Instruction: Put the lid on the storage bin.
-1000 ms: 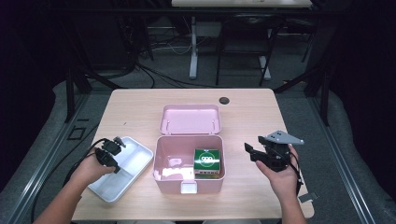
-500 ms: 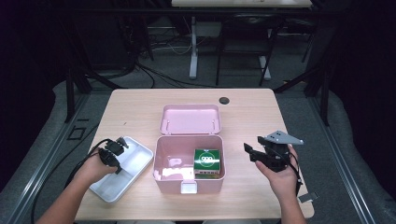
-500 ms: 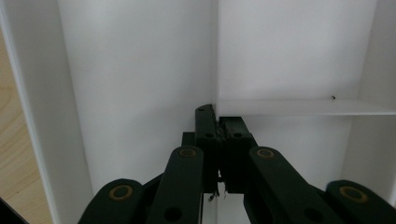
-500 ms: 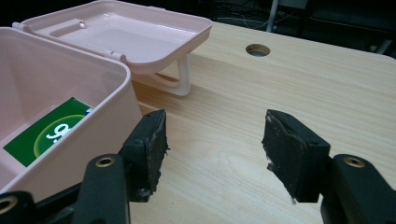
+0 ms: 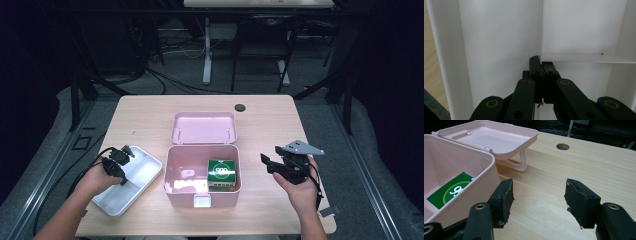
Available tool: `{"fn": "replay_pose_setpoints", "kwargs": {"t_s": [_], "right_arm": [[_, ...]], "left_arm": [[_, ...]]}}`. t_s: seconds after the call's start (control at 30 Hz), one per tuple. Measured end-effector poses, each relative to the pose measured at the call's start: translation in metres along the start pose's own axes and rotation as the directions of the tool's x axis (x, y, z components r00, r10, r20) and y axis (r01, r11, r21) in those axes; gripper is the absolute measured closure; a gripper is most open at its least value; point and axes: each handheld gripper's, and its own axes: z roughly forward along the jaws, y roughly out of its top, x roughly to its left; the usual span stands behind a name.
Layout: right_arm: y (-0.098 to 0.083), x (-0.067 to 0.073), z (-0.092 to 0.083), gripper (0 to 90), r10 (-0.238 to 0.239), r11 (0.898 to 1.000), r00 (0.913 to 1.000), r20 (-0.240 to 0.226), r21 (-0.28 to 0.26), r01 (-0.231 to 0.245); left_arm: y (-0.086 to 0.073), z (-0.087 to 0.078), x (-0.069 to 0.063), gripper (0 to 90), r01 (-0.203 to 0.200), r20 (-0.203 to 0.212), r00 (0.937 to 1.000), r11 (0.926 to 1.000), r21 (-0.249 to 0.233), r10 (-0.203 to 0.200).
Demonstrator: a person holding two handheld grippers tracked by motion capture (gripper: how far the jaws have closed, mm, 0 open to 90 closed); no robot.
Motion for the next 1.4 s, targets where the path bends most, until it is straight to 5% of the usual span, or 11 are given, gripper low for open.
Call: {"fn": "replay_pose_setpoints", "kwargs": {"t_s": [0.4, 0.8, 1.03, 1.4], "right_arm": [[0.0, -0.001, 0.0, 39.2, 0.001, 1.0, 1.0, 0.005, -0.001, -0.001], [0.0, -0.001, 0.0, 39.2, 0.006, 1.0, 1.0, 0.006, -0.003, -0.006], [0.0, -0.002, 0.0, 39.2, 0.014, 1.0, 0.9999, 0.004, -0.01, -0.014], [-0.001, -0.003, 0.0, 39.2, 0.027, 1.0, 0.9996, -0.001, -0.012, -0.027]], "left_arm": [[-0.004, -0.037, 0.001, 89.1, -0.031, 0.006, 0.9995, 0.998, -0.054, 0.031], [-0.006, -0.086, -0.008, 89.1, -0.126, -0.037, 0.9918, 0.9864, -0.106, 0.123], [-0.005, -0.111, -0.017, 89.1, -0.209, -0.08, 0.9763, 0.9713, -0.113, 0.201], [0.004, -0.141, -0.034, 89.1, -0.333, -0.118, 0.9403, 0.9338, -0.13, 0.319]]}}
